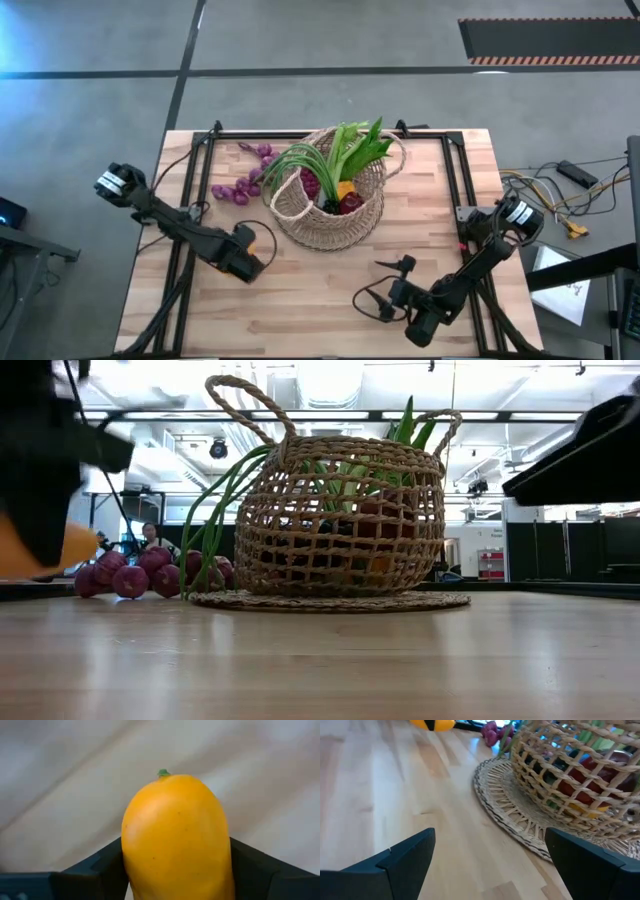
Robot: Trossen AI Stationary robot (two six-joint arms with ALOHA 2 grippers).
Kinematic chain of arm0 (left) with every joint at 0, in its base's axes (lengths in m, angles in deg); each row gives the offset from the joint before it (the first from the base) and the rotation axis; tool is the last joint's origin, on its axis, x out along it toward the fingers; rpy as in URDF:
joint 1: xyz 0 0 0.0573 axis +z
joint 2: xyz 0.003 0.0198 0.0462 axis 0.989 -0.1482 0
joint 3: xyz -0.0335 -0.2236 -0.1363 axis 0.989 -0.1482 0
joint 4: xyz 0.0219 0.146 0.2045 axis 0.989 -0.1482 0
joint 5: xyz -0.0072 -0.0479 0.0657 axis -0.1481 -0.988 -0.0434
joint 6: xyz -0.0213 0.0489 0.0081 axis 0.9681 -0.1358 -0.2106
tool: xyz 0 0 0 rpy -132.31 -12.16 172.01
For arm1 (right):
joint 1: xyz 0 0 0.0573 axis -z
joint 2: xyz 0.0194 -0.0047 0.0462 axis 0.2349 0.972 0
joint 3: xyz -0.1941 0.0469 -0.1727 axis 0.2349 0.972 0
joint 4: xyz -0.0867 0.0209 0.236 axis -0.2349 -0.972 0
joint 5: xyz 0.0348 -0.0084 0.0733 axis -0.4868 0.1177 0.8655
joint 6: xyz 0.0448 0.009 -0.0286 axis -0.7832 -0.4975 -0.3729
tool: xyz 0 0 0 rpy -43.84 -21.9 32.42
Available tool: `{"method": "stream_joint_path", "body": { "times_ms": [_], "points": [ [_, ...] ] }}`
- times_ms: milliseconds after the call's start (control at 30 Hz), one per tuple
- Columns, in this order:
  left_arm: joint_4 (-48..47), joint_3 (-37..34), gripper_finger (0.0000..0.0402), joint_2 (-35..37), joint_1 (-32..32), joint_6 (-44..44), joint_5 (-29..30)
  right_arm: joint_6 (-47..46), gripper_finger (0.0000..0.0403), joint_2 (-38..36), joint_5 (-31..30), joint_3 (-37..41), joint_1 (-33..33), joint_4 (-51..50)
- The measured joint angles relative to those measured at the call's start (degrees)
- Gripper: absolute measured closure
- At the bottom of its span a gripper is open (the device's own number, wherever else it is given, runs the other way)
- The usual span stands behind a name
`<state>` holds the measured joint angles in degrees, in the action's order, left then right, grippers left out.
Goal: Build produce basket
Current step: Put the mango into the basket
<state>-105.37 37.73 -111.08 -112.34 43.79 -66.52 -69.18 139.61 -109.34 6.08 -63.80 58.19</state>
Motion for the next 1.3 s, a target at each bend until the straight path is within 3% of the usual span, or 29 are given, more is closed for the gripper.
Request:
{"method": "stream_joint_path", "body": {
  "times_ms": [100, 267, 400, 500, 700, 900, 1300],
  "points": [
    [5.4, 3.8, 0.0158, 0.2, -1.6, -7.3, 2.0, 0.0, 0.0035, -0.1, 0.0, 0.0, -1.4, -0.1],
    [22.0, 8.7, 0.0157, 0.2, -2.4, -22.7, 10.9, -0.8, 0.0035, -0.1, -0.1, 0.0, -2.0, 0.0],
    [45.4, 9.5, 0.0157, 0.2, -0.9, -46.8, 18.5, -0.9, 0.0035, -0.2, -0.2, 0.0, -1.9, 0.0],
    [58.9, 10.4, 0.0157, 0.2, 2.8, -61.4, 20.4, -0.9, 0.0035, -0.2, -0.9, 0.0, -1.6, 0.0],
    [60.3, 14.9, 0.0157, 0.2, 15.9, -75.3, 20.8, -1.0, 0.0035, -0.2, -1.8, 0.0, -1.6, 0.1],
    [59.6, 14.5, 0.0157, -2.3, 27.3, -79.8, 20.7, -2.0, 0.0035, -0.2, -1.8, 0.0, -1.6, 0.5],
    [55.7, 15.2, 0.0150, -8.4, 30.5, -79.6, 20.6, -2.0, 0.0035, -0.2, -1.9, 0.0, -1.6, 0.4]
  ]
}}
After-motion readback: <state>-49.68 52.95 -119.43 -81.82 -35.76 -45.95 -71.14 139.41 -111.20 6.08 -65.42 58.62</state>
